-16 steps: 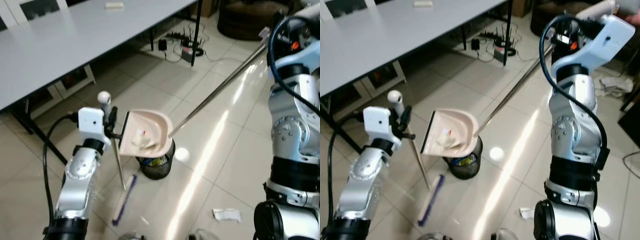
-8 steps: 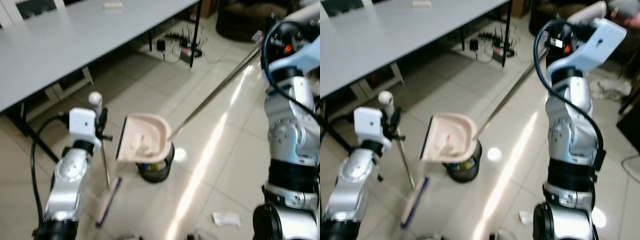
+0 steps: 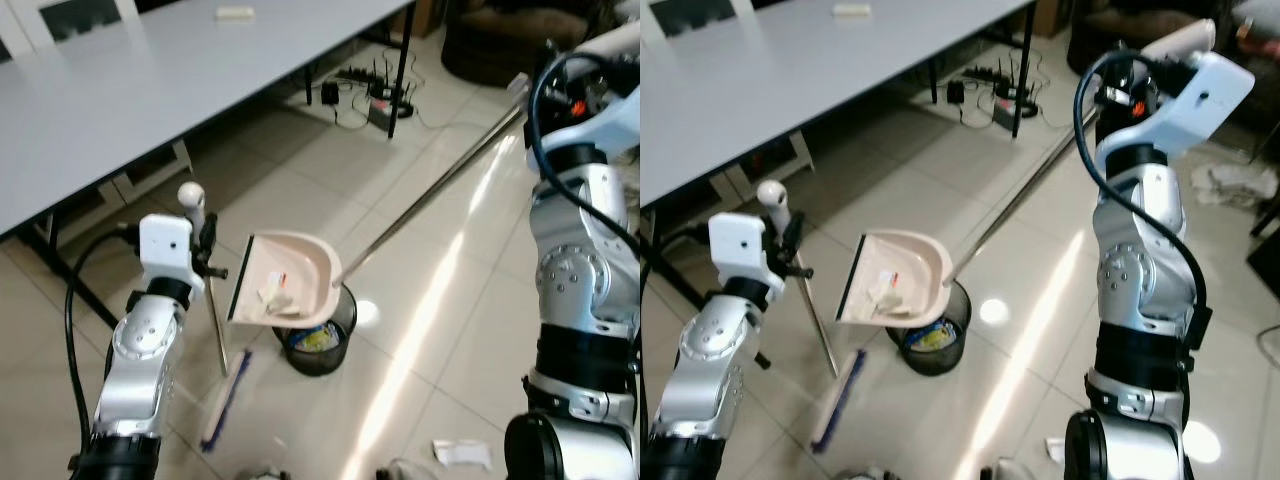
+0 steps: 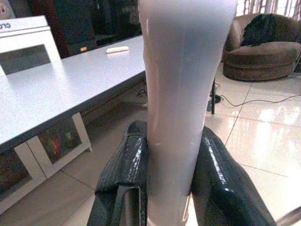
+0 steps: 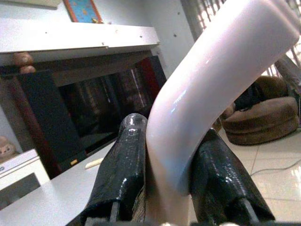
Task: Sweep floor
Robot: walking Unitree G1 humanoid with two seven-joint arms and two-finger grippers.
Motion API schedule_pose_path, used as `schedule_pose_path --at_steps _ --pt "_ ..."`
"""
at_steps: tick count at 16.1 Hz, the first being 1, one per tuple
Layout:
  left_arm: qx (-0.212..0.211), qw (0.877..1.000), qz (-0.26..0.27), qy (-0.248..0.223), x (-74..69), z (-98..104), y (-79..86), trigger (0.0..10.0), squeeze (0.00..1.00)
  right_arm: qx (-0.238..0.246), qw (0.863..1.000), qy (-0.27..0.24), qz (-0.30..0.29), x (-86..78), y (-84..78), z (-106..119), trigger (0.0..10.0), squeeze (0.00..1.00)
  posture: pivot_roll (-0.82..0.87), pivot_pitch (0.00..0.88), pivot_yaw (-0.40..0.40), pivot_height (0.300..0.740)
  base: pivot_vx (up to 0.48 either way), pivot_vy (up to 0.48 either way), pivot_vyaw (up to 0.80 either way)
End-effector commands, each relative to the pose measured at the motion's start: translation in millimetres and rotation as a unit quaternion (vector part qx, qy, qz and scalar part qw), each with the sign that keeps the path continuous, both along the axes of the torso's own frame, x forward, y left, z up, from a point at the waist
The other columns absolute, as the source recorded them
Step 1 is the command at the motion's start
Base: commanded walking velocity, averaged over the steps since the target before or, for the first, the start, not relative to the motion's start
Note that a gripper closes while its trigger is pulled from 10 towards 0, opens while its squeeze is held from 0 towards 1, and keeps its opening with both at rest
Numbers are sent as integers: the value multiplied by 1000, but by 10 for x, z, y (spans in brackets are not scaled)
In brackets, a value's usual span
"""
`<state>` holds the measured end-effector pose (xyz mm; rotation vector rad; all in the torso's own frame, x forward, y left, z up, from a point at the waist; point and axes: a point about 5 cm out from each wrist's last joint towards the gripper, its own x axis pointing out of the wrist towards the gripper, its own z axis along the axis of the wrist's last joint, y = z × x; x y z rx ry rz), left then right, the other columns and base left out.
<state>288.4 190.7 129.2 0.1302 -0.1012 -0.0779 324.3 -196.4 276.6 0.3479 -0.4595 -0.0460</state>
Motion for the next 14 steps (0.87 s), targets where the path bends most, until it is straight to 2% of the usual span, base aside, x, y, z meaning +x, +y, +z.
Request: schedule_pose_path --at_steps 1,7,10,14 --pt "-1 1000 -8 -18 23 76 -37 10000 0 -1 999 -38 -22 -66 -82 147 10000 0 -16 60 38 740 337 0 0" --pt "19 1000 15 20 35 -37 24 10000 0 -26 997 -60 -31 -96 -75 187 10000 0 -14 54 44 740 40 0 0" --pt "19 1000 12 19 52 -38 26 10000 0 -42 996 -65 -44 -66 -76 198 10000 0 -20 54 52 740 0 0 0" --pt "23 999 10 20 73 -31 28 10000 0 -92 991 -92 -22 -17 41 204 10000 0 -19 57 54 740 0 0 0"
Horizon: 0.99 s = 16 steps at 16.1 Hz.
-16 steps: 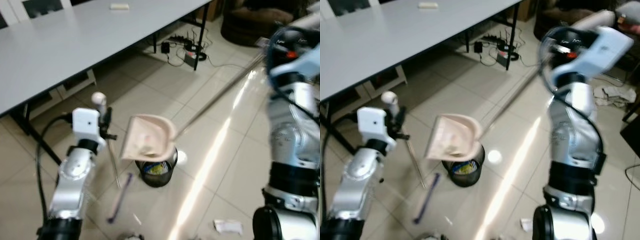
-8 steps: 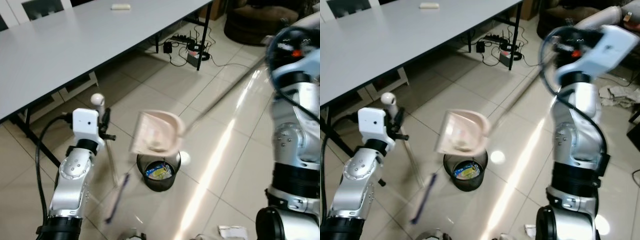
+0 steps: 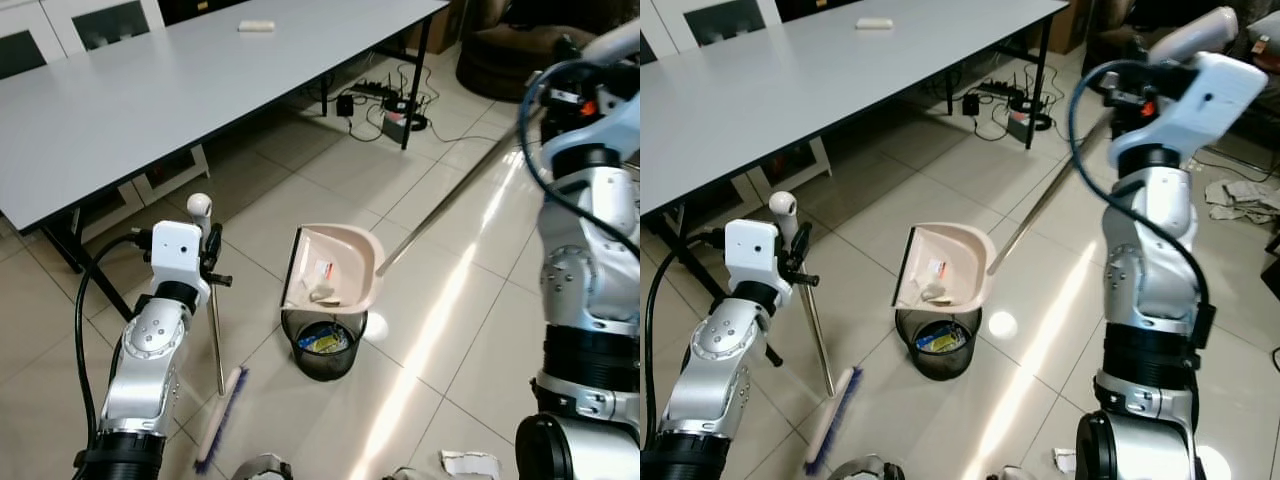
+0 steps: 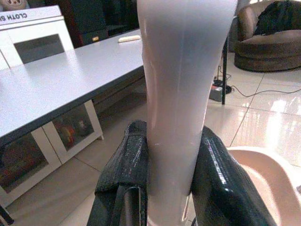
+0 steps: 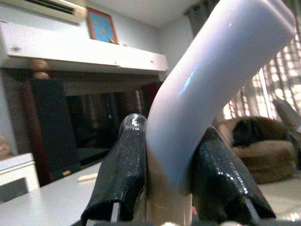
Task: Sweep floor
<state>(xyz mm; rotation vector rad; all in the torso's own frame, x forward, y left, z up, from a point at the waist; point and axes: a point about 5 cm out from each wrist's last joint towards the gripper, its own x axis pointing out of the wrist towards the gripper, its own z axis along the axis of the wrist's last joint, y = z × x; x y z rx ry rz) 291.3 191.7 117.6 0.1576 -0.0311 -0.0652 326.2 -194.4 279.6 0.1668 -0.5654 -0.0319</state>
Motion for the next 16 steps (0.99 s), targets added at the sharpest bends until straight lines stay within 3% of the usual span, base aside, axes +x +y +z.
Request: schedule_pose_path --at_steps 1,3,6,7,12,14,15,16 --pt "11 1000 -2 -14 53 90 14 10000 0 -34 998 -58 19 -23 107 184 10000 0 -17 63 55 740 0 0 0" --pt "15 1000 -6 -14 66 96 7 10000 0 -92 992 -78 44 6 268 175 10000 0 -15 60 56 740 0 0 0" --pt "17 1000 -4 -15 74 99 9 10000 0 -132 983 -102 75 34 435 137 10000 0 -11 63 52 740 0 0 0" --pt "20 1000 -3 -14 73 96 15 10000 0 -173 971 -125 104 38 590 76 10000 0 -8 61 50 740 0 0 0" --pt "25 1000 4 -16 67 97 29 10000 0 -188 957 -155 155 37 910 -50 10000 0 2 63 36 740 0 0 0" --pt "28 999 5 -16 60 92 31 10000 0 -224 942 -159 193 18 1146 -164 10000 0 7 61 31 740 0 0 0" --pt "28 999 6 -17 66 99 32 10000 0 -276 925 -156 209 -6 1292 -249 10000 0 6 58 28 740 0 0 0" --pt "27 999 6 -17 69 103 34 10000 0 -287 920 -156 214 -13 1326 -271 10000 0 6 58 28 740 0 0 0"
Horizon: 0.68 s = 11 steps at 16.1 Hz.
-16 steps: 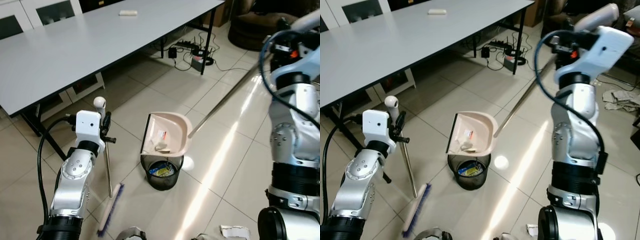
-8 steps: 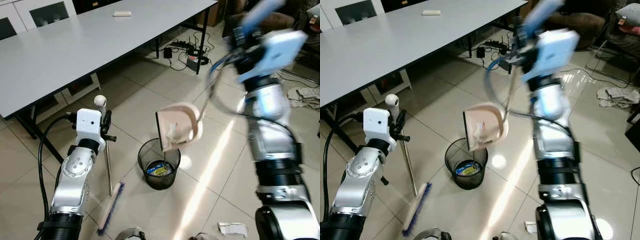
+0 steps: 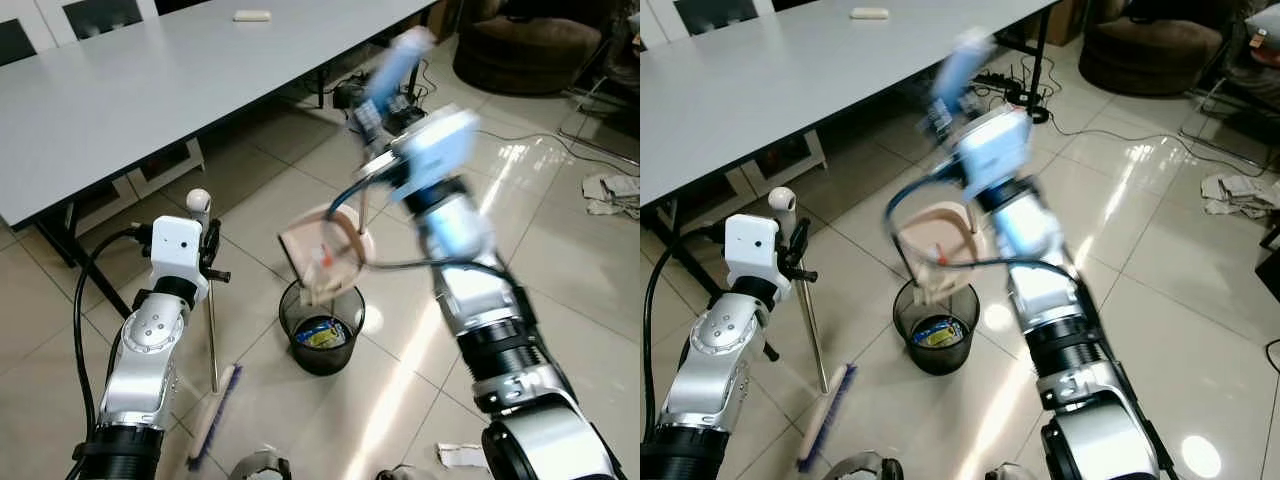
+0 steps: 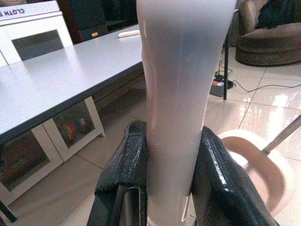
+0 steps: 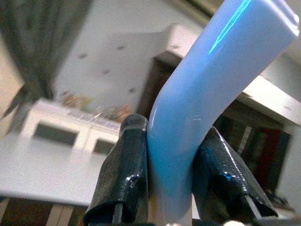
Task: Sweep floor
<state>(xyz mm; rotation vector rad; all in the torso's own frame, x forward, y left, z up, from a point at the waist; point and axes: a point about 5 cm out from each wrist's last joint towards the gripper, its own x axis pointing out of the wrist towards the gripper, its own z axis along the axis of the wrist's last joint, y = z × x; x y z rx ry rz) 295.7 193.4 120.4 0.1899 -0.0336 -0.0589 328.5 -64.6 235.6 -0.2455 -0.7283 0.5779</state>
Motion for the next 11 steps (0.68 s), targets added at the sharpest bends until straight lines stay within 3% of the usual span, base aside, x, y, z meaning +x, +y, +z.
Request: schedule_pose_path --at_steps 1,4,7,9,11 --pt "5 1000 7 -16 26 76 25 10000 0 -27 998 -56 14 -49 76 132 10000 0 5 57 25 740 0 0 0" --pt "3 1000 11 -14 12 59 21 10000 0 -80 995 -60 16 -51 178 -17 10000 0 8 54 19 740 0 0 0" --pt "2 1000 10 -14 14 61 21 10000 0 -53 996 -74 -3 -32 107 72 10000 0 10 53 21 740 0 0 0" --pt "-30 1000 -2 2 25 28 -3 10000 0 48 993 -90 -53 17 -189 390 10000 0 2 53 29 740 0 0 0" --pt "-34 995 -86 44 8 -71 -148 10000 0 117 979 -66 -151 96 -644 553 10000 0 -10 58 23 740 0 0 0"
